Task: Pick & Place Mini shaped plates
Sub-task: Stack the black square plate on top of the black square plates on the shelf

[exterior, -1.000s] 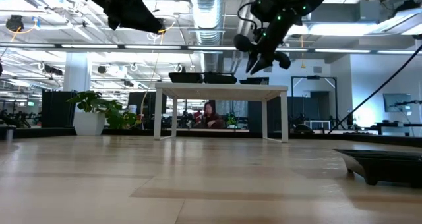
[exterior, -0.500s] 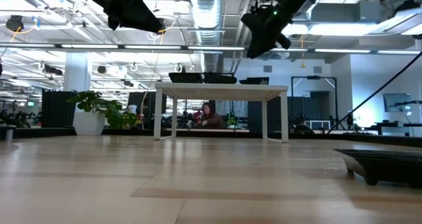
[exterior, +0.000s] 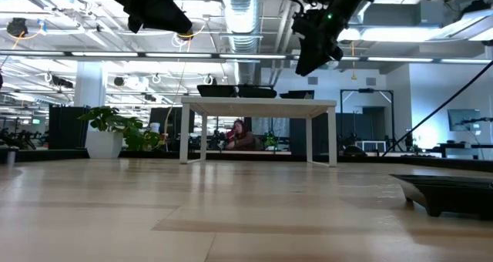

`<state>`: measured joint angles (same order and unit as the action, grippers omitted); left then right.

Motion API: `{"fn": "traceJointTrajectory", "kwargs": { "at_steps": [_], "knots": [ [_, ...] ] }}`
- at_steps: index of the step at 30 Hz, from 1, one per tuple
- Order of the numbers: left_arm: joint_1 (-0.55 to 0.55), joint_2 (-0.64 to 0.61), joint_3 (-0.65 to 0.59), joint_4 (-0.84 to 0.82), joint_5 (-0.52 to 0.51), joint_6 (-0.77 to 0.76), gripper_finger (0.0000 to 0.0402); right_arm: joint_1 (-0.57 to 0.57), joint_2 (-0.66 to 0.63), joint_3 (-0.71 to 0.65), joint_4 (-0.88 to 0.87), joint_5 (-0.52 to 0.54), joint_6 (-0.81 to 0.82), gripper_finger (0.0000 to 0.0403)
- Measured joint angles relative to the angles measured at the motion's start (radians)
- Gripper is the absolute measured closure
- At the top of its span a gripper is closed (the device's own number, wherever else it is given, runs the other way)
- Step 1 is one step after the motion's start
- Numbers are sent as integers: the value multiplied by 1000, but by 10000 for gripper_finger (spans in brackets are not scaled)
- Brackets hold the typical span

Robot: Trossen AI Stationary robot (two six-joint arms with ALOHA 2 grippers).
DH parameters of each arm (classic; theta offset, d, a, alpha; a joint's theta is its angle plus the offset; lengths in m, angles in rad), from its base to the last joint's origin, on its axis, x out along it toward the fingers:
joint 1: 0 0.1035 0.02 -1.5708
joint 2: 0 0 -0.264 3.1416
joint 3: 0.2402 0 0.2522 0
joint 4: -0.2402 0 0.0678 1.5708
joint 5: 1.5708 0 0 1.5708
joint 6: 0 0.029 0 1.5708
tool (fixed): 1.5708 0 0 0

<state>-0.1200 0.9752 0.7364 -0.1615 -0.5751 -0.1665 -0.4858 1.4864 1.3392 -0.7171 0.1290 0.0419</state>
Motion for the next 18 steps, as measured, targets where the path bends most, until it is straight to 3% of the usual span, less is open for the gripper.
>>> {"fn": "traceJointTrajectory", "kwargs": {
  "at_steps": [7, 18],
  "knots": [
    [0, 0, 0, 6, 0, -20, 302, 10, 22, -22, -55, 4, -16, 240],
    [0, 0, 1, 12, 0, -20, 302, -4, 65, -21, -37, 7, -22, 251]
  ]
}}
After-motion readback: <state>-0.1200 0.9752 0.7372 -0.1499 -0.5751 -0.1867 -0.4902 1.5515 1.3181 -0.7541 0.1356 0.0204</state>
